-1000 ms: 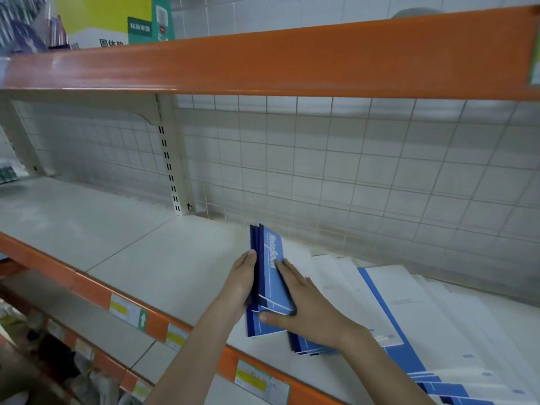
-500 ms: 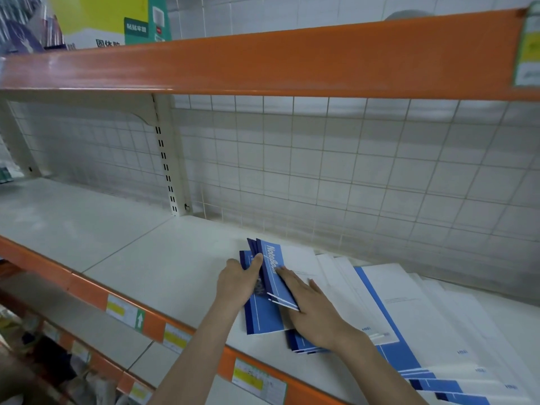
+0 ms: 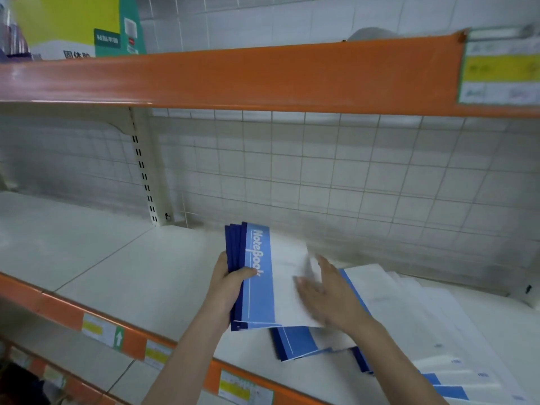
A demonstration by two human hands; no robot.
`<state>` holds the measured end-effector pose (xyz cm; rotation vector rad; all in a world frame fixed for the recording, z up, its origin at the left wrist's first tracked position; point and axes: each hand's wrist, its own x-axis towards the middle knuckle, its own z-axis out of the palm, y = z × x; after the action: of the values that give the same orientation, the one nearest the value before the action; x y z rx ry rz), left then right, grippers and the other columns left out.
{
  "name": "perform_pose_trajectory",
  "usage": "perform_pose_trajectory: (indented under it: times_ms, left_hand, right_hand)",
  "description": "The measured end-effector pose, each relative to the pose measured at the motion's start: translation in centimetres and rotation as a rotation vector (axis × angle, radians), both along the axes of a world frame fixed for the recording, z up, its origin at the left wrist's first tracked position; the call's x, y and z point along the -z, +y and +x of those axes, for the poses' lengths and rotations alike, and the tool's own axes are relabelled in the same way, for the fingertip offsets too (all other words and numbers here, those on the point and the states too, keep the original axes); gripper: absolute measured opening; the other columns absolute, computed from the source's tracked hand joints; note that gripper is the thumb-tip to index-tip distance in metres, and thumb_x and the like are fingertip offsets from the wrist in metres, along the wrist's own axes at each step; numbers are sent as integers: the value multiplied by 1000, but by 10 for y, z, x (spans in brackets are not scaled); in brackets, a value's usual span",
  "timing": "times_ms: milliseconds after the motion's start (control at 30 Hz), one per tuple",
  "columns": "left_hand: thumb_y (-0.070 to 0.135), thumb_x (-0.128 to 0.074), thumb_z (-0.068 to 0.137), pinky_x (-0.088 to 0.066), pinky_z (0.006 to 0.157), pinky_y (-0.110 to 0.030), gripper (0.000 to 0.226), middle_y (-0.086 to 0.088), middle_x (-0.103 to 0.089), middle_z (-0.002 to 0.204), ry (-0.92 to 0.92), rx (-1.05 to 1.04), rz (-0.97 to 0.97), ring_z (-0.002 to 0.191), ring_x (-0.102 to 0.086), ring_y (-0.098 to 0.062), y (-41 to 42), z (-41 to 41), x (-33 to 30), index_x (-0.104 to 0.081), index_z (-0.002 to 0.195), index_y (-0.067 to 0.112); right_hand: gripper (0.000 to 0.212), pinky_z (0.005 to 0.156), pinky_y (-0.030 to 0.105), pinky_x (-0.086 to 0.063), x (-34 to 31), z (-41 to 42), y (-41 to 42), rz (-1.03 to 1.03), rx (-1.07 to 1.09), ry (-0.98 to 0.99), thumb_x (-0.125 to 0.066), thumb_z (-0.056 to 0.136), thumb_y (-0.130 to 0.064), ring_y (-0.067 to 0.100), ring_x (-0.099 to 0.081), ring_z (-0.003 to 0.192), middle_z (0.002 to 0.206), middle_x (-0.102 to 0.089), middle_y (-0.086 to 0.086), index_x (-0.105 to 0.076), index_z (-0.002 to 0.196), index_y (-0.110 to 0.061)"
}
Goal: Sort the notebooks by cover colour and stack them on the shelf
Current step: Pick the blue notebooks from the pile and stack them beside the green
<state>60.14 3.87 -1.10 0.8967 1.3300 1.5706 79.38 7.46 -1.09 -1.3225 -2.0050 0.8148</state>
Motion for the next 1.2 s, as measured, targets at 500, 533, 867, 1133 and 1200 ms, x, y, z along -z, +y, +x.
perform_pose_trajectory:
  times_ms: [500, 533, 867, 1133, 1200]
  left_hand:
    - [41, -65, 77, -52, 64, -22, 9, 8, -66, 77, 57, 83, 456, 73, -63, -10, 13, 87, -22, -65, 81, 34]
    - [42, -65, 75, -52, 62, -19, 9, 11, -67, 75, 42, 80, 427, 72, -64, -7, 13, 90, -17, -67, 80, 35]
    - [48, -71, 63, -53, 68, -17, 36, 14, -73, 92, 56, 43, 227, 87, -68, -4, 11, 95, 16, -67, 95, 31]
    - [37, -69, 77, -49, 61, -9, 22, 16, -73, 89, 72, 51, 222, 83, -67, 0, 13, 98, 7, -65, 96, 28]
    - [46, -66, 74, -48, 58, -7, 27, 18, -72, 84, 133, 95, 193, 78, -66, 4, 14, 99, 1, -64, 95, 29]
  right_hand:
    - [27, 85, 17, -39, -23, 63, -16, -81, 69, 692, -53, 87, -47, -12, -55, 105, 114, -62, -28, -57, 113, -47]
    - [26, 84, 14, -38, -18, 62, -17, -76, 75, 680, -51, 87, -47, -15, -54, 103, 111, -62, -30, -58, 113, -46]
    - [28, 90, 5, -38, 6, 61, -23, 39, 23, 590, -36, 101, -19, -7, -53, 112, 118, -62, -21, -51, 124, -28]
    - [27, 81, 0, -38, 7, 65, -24, 120, 78, 476, -35, 102, -15, -11, -54, 104, 113, -60, -22, -50, 123, -23]
    - [21, 72, 0, -39, 1, 71, -22, 125, 139, 435, -36, 102, -17, -7, -57, 90, 100, -61, -19, -53, 114, -20]
